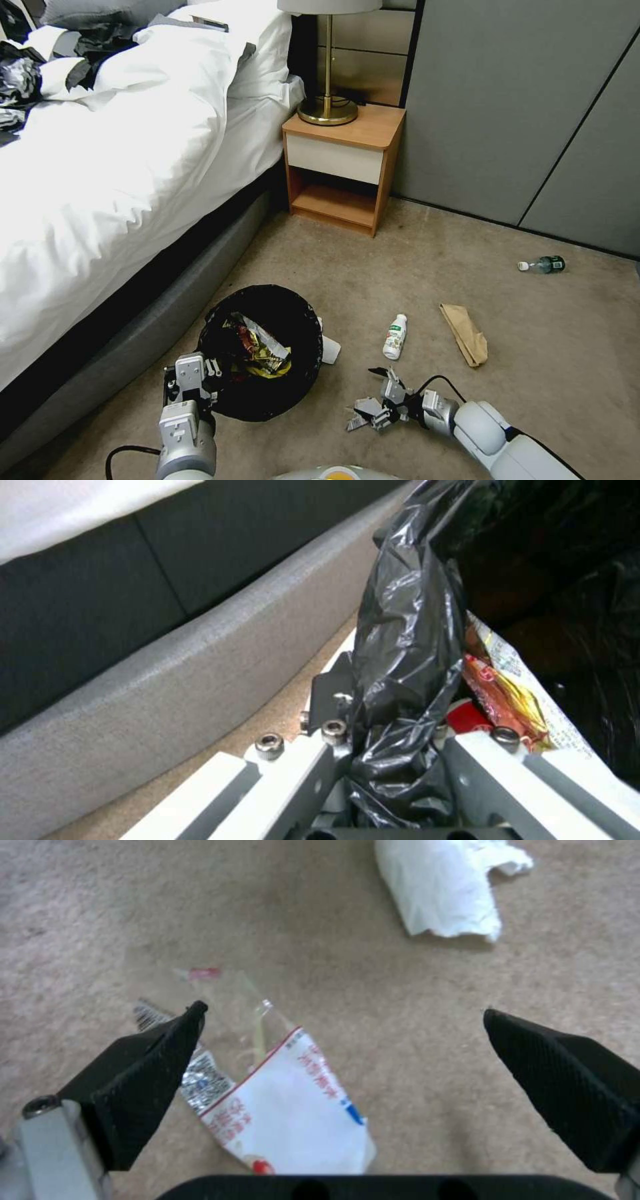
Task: Pick up the trash bin, then pick up the garbage from the floor and place it into the trash bin.
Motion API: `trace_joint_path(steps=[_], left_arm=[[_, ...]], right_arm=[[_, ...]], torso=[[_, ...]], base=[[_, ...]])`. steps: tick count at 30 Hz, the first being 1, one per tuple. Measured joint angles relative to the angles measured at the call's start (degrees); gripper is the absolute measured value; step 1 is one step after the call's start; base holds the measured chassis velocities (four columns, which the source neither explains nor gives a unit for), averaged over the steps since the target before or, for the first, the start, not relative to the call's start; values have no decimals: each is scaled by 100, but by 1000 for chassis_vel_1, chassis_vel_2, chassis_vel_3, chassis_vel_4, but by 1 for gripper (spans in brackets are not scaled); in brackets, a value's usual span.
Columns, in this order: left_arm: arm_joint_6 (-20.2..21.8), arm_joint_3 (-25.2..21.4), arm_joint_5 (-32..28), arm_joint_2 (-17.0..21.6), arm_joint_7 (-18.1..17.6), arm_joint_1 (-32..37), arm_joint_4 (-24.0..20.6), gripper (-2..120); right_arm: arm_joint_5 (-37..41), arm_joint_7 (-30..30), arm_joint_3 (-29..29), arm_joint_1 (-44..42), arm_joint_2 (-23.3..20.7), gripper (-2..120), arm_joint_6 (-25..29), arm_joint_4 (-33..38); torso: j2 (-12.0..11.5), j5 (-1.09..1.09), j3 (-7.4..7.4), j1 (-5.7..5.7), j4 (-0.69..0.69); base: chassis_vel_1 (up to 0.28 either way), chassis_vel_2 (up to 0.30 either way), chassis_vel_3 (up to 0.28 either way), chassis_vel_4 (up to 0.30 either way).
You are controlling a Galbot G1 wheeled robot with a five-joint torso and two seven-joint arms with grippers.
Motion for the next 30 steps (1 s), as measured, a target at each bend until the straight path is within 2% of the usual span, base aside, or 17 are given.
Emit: trace_joint_path(steps=[13, 25, 30], left_arm=[[0, 0, 0, 0, 0, 0, 0, 1], [0, 0, 0, 0, 0, 0, 0, 1], [0, 0, 0, 0, 0, 0, 0, 1]], right_arm=[[-152, -58, 31, -58, 103, 100, 105, -266], [-240, -135, 237, 22, 208, 100, 278, -811], [-237, -152, 237, 61, 227, 96, 286, -840]], torso=[[0, 0, 0, 0, 0], [0, 0, 0, 0, 0], [0, 0, 0, 0, 0]], base=[[0, 0, 0, 0], [0, 0, 0, 0], [0, 0, 0, 0]])
